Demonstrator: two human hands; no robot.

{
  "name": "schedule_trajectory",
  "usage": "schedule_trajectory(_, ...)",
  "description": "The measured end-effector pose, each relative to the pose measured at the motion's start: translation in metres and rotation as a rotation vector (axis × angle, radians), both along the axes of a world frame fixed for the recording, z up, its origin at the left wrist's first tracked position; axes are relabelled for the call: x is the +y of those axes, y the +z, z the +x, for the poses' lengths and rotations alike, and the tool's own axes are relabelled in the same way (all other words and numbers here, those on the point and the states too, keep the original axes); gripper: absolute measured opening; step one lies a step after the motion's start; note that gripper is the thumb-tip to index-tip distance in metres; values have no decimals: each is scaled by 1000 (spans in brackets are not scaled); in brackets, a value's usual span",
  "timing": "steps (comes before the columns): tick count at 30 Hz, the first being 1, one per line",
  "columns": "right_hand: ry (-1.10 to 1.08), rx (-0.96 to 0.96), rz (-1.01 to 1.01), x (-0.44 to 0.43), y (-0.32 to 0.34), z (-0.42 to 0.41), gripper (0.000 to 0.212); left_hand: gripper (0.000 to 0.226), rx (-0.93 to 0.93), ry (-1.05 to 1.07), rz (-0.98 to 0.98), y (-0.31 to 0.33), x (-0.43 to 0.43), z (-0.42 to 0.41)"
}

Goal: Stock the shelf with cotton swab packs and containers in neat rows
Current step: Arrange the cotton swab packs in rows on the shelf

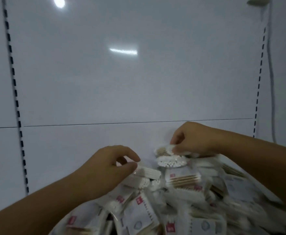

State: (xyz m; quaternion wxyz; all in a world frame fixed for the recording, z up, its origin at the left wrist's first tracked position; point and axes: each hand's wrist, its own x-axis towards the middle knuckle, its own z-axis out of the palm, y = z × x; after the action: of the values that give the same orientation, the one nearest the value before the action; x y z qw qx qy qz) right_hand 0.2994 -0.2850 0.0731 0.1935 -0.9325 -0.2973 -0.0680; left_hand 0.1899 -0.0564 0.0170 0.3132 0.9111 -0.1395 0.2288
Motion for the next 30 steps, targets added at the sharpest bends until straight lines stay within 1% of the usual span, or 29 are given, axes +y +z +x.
schedule_trajectory(2,138,-73,57,-11,6,2,10,14,63,-45,-435,2,-8,-3)
schedule_trajectory(3,218,-156,90,-15,7,0,15,9,100,-58,-608,2,-11,-3)
schedule_trajectory(4,312,-277,114,-19,7,-2,21,15,152,-73,-751,3,-13,-3)
schedule_trajectory(5,422,-413,116,-21,6,-6,24,30,228,-110,-858,3,-14,-2)
schedule_trajectory(6,529,-544,100,-22,5,-10,24,42,321,-166,-931,4,-16,-1)
schedule_trajectory(7,613,-663,78,-21,4,-13,24,49,409,-232,-952,5,-17,2)
schedule_trajectory(8,676,-762,52,-19,3,-15,24,50,474,-284,-946,8,-20,4)
schedule_trajectory(10,758,-913,9,-12,1,-15,23,47,468,-302,-913,9,-20,10)
schedule_trajectory(11,761,-941,0,-9,0,-14,23,45,427,-277,-912,10,-19,12)
schedule_trajectory(12,721,-913,12,-7,0,-10,25,43,390,-244,-927,10,-18,13)
schedule_trajectory(13,641,-836,47,-6,-1,-6,29,41,353,-212,-948,10,-15,14)
schedule_trajectory(14,539,-721,81,-7,-1,-2,33,40,320,-181,-970,11,-13,14)
schedule_trajectory(15,425,-582,62,-8,-1,4,37,40,292,-157,-982,10,-10,13)
schedule_trajectory(17,237,-296,-120,-10,-1,16,43,42,274,-120,-988,8,-4,9)
schedule_trajectory(19,213,-141,-299,-8,-3,21,44,38,281,-89,-972,4,0,5)
schedule_trajectory(20,235,-105,-330,-7,-5,21,40,34,282,-83,-965,3,1,4)
schedule_trajectory(22,276,-75,-302,-5,-6,20,29,29,271,-89,-976,0,3,0)
schedule_trajectory(25,313,-145,-203,-5,-1,17,16,28,231,-78,-1009,-2,5,-2)
schedule_trajectory(26,325,-181,-124,-6,2,15,14,27,223,-67,-1034,-3,4,-2)
schedule_trajectory(28,395,-293,117,-4,5,5,13,29,229,-74,-1136,-2,-1,0)
schedule_trajectory(29,466,-382,235,-1,5,-3,14,32,243,-102,-1202,-1,-6,2)
schedule_trajectory(30,549,-496,300,2,6,-10,17,35,268,-154,-1267,2,-13,3)
